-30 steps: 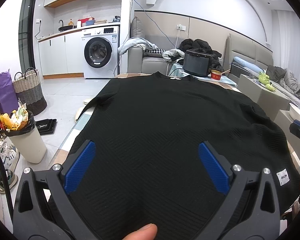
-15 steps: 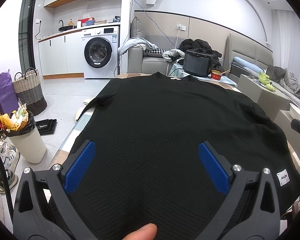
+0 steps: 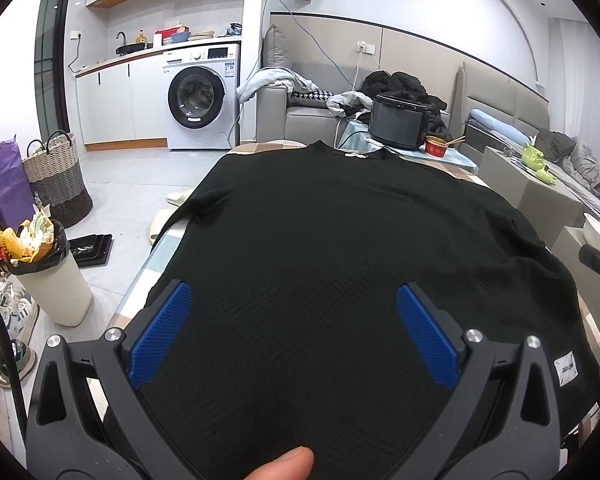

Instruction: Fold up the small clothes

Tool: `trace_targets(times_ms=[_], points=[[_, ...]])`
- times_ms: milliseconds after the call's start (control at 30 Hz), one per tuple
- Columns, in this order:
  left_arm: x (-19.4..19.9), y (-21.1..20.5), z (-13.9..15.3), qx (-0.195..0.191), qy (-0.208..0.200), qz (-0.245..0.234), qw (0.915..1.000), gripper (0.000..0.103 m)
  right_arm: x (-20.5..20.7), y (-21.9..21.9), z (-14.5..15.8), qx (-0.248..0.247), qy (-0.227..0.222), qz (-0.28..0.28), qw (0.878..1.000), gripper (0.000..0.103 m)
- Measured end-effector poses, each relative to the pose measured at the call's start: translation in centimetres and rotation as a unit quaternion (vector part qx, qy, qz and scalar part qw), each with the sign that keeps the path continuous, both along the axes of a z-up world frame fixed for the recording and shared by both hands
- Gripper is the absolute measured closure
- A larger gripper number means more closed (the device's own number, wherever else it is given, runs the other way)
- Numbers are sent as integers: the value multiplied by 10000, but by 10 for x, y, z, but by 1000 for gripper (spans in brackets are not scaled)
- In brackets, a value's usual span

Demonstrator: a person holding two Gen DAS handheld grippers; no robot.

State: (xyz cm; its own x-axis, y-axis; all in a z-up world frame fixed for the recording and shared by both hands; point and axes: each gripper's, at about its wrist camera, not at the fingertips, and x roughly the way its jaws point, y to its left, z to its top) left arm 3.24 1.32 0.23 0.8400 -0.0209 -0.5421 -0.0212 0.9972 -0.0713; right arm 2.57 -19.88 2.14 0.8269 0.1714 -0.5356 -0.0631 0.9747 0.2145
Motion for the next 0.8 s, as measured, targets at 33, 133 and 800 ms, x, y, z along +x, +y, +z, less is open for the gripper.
trace_targets(times_ms=[33,133,800], points=[[3,1,1,-2,3,-7,10000,1,4,-2,0,34,51,-6,10000,0],[15,6,7,-10,18,9,10000,1,16,-9,-2,226,251,-105,9994,0],[125,15,9,-72,338,102,9993,1,129,-121,-36,983,1568,-1688,9681,16]])
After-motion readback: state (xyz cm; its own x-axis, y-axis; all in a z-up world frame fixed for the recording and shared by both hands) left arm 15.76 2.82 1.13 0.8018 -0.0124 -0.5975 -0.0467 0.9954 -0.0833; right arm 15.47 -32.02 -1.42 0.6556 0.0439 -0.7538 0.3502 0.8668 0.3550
